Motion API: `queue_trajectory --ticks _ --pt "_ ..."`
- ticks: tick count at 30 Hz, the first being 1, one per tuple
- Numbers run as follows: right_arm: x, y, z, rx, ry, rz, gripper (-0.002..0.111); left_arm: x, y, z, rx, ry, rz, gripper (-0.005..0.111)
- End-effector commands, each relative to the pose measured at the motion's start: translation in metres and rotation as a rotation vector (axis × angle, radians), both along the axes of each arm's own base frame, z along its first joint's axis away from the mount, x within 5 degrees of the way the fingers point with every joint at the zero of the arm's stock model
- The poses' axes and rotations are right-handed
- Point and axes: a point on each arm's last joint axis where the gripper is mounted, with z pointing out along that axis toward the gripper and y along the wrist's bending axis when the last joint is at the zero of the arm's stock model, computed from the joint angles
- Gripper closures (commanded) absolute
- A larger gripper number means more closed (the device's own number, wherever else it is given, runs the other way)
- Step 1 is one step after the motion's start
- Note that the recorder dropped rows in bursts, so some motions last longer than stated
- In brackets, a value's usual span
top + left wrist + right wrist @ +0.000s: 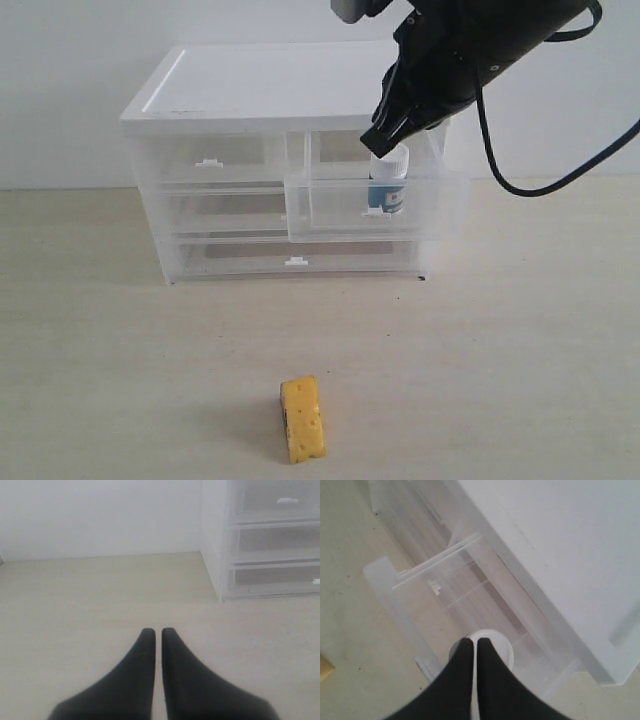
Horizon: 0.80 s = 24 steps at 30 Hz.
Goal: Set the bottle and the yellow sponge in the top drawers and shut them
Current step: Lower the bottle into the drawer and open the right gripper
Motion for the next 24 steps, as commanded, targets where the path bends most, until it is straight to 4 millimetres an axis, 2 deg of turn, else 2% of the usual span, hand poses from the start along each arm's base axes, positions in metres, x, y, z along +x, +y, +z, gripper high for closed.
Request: queue_trajectory --ticks 1,7,15,20,24 --pt "0.002 0.0 -0.002 -0.012 0.008 -0.012 0.108 0.0 0.0 -0.001 -0.008 0.0 0.004 0.102" --pt "0.016 0.002 -0.022 -0.066 0.011 -0.038 0.108 0.0 0.0 -0.001 -0.008 0.0 0.004 0.102" --pt "0.029 0.009 -0.033 -0.032 -0.018 -0.056 0.108 0.0 0.0 -0.001 -0.008 0.0 0.004 0.102" --pt "0.031 0.018 -0.04 0.085 0.04 -0.071 0.108 0.0 0.0 -0.001 -0.008 0.0 0.004 0.102" --pt "0.032 0.024 -0.037 0.155 0.028 -0.05 0.108 0.0 0.0 -0.001 -0.008 0.0 0.004 0.102"
